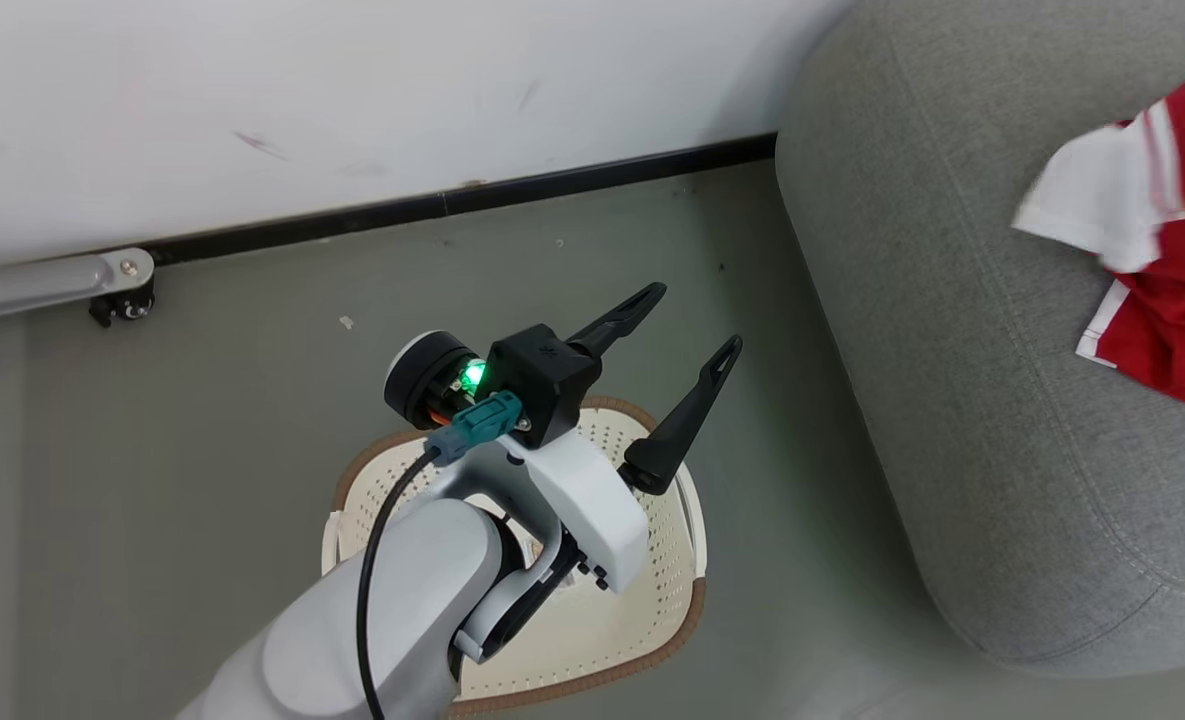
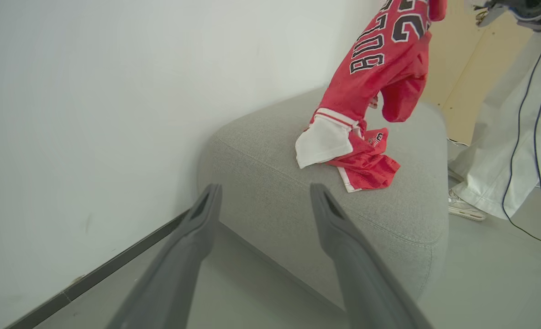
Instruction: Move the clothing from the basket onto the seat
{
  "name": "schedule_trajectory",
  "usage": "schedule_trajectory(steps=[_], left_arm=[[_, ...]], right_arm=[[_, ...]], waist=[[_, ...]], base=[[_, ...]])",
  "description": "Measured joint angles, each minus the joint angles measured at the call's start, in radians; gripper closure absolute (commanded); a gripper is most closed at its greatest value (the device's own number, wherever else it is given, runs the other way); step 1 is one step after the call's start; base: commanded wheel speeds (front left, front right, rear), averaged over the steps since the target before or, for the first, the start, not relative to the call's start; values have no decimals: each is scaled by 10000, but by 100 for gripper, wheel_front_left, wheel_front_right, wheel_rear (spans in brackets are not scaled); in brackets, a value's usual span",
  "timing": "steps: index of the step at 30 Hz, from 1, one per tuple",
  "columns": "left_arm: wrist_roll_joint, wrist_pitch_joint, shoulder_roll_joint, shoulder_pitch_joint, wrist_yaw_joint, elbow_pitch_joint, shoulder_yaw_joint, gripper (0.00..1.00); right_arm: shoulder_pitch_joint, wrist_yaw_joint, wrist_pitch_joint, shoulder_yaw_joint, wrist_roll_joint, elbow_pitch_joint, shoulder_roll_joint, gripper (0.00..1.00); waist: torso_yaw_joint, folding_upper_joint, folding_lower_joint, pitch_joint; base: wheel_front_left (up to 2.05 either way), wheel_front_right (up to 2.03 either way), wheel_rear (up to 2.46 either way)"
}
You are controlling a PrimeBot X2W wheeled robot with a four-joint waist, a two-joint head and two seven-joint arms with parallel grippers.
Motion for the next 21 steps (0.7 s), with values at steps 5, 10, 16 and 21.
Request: schedule_trajectory(steps=[5,10,16,21], left_arm=[[79,138,-2,-165,-2,-15,-52,0],[127,165,-12,-304,-4,-38,-58,0],[265,169,-12,-472,-4,-52,-54,0],[276,167,-4,-595,-6,-54,-31,0]], right_arm=[[990,0,-265,-368,138,848,439,100],[1593,0,-460,-623,215,1386,802,100],[2234,0,-683,-844,217,1952,1049,100],[2484,0,-786,-1147,192,2357,1014,100]], waist=[[50,0,0,281],[73,0,0,539],[87,0,0,796],[90,0,0,985]], base=[[0,0,0],[0,0,0],[0,0,0],[0,0,0]])
